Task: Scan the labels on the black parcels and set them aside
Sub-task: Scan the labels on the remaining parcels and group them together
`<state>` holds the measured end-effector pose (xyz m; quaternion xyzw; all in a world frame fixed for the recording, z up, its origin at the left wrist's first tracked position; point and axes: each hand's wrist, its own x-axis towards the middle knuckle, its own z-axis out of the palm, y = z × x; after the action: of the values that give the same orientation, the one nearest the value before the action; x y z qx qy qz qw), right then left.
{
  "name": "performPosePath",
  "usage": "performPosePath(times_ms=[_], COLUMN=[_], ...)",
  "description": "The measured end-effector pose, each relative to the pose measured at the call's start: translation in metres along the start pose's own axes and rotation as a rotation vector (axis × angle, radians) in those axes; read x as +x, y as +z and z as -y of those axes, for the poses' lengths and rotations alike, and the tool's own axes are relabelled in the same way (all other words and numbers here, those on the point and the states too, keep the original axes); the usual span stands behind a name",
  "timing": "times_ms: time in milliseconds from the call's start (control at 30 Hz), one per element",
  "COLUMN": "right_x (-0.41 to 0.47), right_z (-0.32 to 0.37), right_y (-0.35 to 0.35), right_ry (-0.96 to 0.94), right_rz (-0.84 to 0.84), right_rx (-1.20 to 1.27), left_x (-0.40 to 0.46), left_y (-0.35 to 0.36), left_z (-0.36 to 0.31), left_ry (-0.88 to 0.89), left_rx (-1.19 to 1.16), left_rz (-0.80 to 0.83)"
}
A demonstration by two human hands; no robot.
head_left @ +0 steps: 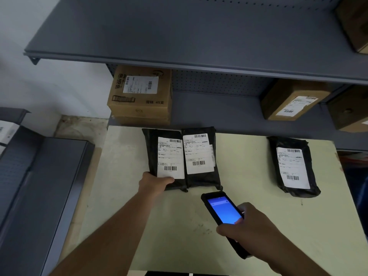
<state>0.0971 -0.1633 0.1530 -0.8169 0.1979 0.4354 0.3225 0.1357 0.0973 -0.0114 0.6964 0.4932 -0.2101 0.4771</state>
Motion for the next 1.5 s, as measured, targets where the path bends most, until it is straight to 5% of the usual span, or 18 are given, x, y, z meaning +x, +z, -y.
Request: performPosePath(times_ms=[233, 633, 1000, 1500], right_x=[-0.007, -0.020, -0.022, -0.017], right_z=[0.006, 0.019, 0.047, 0.055], right_y=[0.000, 0.001, -0.001, 0.004], right_ry=[-0.036, -0.098, -0.161, -0.150], right_rz=[-0.009, -0.020, -0.015, 0.002], right_rx=[0.005, -0.022, -0.070, -0.050], left_x=[-0.001, -0.011, -0.040, -0.044], left_y=[-0.025, -0.040, -0.036, -0.025], left_z=[0.007, 0.018, 0.018, 0.016], left_ry=[0.032, 0.158, 0.345, 0.385], left_rx=[-0.092, -0.405, -0.355, -0.355], left_rz=[0.167, 0.206, 0.238, 0.228])
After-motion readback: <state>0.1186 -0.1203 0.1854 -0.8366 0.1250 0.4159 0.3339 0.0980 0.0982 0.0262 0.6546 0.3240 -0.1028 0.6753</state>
